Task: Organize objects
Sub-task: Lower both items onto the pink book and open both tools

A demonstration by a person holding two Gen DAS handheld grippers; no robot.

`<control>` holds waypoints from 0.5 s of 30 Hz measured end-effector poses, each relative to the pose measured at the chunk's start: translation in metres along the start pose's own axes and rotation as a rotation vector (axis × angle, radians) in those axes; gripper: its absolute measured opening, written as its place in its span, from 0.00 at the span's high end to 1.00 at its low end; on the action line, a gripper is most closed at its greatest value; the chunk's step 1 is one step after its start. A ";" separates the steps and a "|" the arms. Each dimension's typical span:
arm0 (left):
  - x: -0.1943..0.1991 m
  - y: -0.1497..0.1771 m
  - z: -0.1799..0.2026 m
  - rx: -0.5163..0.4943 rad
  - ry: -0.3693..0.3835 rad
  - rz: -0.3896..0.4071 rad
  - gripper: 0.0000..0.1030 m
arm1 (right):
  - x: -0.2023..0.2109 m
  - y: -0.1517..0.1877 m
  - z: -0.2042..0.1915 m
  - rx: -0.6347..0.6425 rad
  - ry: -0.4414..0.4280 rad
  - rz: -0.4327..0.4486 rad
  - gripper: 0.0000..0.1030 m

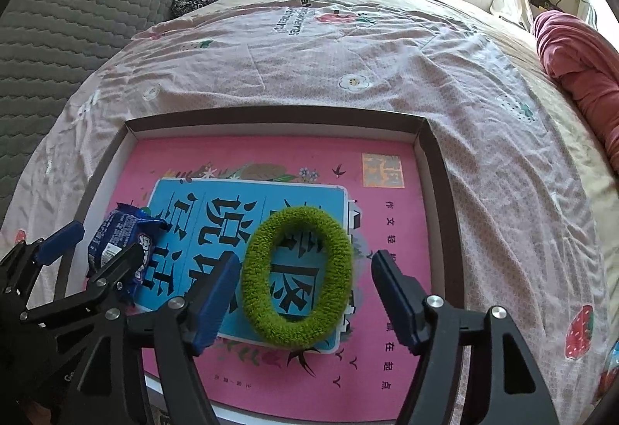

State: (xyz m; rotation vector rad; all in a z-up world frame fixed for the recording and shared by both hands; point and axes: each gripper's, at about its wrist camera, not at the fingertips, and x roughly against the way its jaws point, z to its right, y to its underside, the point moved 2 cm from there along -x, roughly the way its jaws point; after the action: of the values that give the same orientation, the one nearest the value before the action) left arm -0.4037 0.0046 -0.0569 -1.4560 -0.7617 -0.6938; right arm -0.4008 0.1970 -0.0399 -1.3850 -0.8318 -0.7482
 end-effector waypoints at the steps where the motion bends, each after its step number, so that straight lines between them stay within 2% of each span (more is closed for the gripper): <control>1: 0.002 0.000 0.000 -0.001 0.001 0.001 0.24 | 0.002 0.001 0.000 -0.003 0.001 0.000 0.32; 6: 0.013 0.002 -0.001 -0.004 -0.003 -0.006 0.22 | 0.013 0.003 0.002 -0.012 0.000 0.013 0.30; 15: 0.046 0.004 -0.007 0.006 0.000 -0.004 0.21 | 0.054 0.007 0.001 -0.015 -0.011 0.050 0.17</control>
State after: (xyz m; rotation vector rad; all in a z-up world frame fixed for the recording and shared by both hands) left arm -0.3726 -0.0007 -0.0224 -1.4493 -0.7669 -0.6940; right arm -0.3663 0.2004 0.0025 -1.4195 -0.7982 -0.7099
